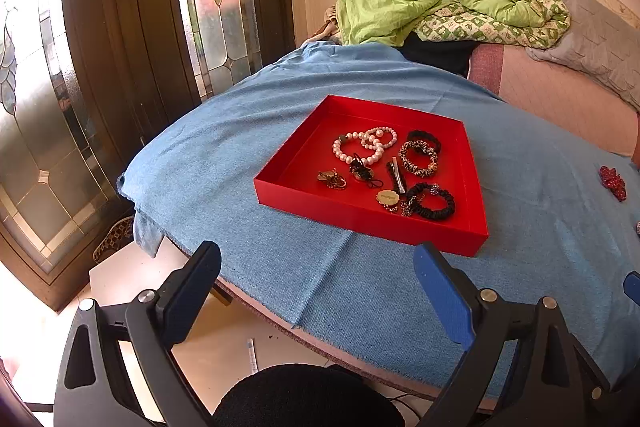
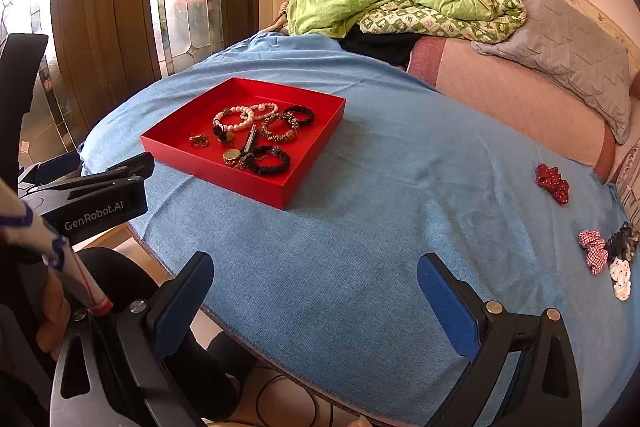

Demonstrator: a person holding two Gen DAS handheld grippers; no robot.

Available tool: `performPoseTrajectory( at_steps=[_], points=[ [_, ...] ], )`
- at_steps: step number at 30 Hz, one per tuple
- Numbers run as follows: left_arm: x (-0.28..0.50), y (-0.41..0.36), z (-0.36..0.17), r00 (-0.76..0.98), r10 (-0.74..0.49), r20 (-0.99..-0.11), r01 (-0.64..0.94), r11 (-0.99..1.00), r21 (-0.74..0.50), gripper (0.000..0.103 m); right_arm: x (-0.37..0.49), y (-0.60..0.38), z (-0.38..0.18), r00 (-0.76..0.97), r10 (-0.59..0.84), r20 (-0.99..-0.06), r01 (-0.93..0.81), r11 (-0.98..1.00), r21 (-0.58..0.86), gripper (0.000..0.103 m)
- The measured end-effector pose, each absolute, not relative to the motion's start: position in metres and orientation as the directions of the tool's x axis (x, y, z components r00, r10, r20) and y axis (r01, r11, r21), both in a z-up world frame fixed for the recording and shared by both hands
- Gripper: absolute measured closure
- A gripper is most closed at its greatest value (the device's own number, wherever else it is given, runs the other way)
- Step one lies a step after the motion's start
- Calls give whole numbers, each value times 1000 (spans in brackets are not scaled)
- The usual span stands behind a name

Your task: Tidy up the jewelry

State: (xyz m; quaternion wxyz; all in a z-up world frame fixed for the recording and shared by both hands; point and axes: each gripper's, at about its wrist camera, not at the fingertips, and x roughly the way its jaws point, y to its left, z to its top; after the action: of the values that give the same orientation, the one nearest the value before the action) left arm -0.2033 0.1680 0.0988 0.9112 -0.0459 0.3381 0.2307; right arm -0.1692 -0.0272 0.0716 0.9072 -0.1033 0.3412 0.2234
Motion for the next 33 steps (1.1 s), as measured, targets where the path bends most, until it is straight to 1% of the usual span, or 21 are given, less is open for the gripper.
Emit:
performPoseTrajectory(
  at_steps=[33],
  points=[
    [-207, 169, 99, 665, 402, -629, -462, 884, 77, 7, -170, -28, 71, 672, 331, -662, -468, 883, -33, 0]
  ],
)
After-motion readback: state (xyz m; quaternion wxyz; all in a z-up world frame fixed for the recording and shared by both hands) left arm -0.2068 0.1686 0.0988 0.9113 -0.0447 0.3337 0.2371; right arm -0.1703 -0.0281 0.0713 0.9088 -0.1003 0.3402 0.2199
